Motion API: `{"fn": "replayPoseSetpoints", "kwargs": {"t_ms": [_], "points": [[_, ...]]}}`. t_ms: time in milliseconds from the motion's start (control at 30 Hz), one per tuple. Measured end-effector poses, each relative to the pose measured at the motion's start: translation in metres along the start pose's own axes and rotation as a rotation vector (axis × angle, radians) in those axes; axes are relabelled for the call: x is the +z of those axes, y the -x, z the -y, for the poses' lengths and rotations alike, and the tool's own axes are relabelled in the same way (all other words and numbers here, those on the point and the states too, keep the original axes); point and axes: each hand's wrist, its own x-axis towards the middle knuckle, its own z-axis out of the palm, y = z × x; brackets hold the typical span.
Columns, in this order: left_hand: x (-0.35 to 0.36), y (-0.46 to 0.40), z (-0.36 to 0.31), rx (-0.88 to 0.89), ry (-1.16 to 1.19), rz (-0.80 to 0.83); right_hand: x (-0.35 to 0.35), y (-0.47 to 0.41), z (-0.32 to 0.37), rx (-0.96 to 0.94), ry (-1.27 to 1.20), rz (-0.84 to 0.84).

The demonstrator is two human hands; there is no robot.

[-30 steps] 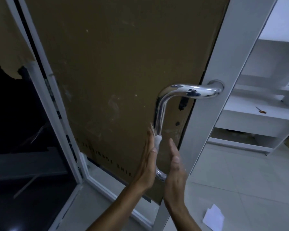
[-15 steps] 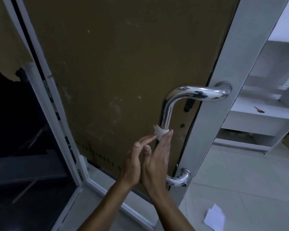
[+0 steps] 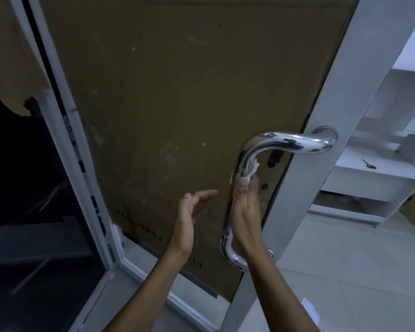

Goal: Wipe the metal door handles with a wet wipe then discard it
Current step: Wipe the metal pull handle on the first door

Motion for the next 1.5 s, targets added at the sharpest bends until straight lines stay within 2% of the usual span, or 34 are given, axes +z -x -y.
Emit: {"fn": "replayPoseSetpoints", "kwargs": {"t_ms": [100,233,367,500,633,900,1067,1133,1233,1367,1500], "points": [[0.002,0.0,0.003,-0.053,0.002,0.027,-0.009,0.016,-0.015,0.046,-0.034,0.06],[0.006,0.001,0.009,-0.144,-0.06,0.106,-0.015,0.03,-0.032,0.121,-0.175,-0.065],[0.008,0.004,0.012,-0.167,-0.08,0.121,-0.011,0.026,-0.028,0.078,-0.107,-0.14],[0.008,0.003,0.01,-0.15,-0.085,0.128,-0.002,0.009,-0.022,0.001,0.019,-0.022],[0.009,0.002,0.01,-0.149,-0.075,0.119,0.003,-0.012,-0.005,-0.085,0.091,-0.009],[0.008,-0.002,0.01,-0.175,-0.093,0.116,-0.003,-0.044,0.038,-0.162,0.035,-0.041],[0.006,-0.004,0.01,-0.18,-0.099,0.103,0.0,-0.018,0.011,-0.098,0.369,-0.024],[0.006,-0.005,0.011,-0.185,-0.093,0.101,0.002,0.001,-0.004,-0.146,0.534,-0.033],[0.006,-0.005,0.01,-0.208,-0.073,0.103,0.009,0.017,-0.009,-0.18,0.637,-0.045],[0.005,-0.004,0.008,-0.212,-0.045,0.11,0.021,0.001,0.018,-0.233,0.603,-0.159],[0.006,-0.004,0.005,-0.241,-0.025,0.111,0.028,-0.025,0.048,-0.153,0.266,-0.273]]}}
